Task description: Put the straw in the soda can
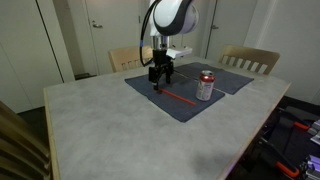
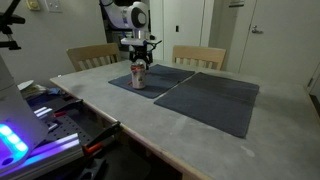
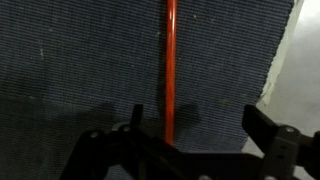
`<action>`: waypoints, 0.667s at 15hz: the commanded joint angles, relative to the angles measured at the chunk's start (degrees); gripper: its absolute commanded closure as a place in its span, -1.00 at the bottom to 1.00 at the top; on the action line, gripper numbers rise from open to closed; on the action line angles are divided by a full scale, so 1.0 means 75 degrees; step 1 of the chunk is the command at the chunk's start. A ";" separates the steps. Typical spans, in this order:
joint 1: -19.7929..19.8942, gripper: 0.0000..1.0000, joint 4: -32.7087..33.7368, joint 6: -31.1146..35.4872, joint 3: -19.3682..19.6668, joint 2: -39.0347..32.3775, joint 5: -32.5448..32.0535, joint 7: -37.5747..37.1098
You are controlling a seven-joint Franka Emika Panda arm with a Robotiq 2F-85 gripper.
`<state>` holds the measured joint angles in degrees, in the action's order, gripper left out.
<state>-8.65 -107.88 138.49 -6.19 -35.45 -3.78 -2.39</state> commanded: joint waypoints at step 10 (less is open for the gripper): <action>0.0097 -1.00 0.0126 0.0647 -0.0119 -0.0469 0.0222 0.0120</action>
<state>-8.81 -107.85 142.39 -6.05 -38.22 -3.62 -4.86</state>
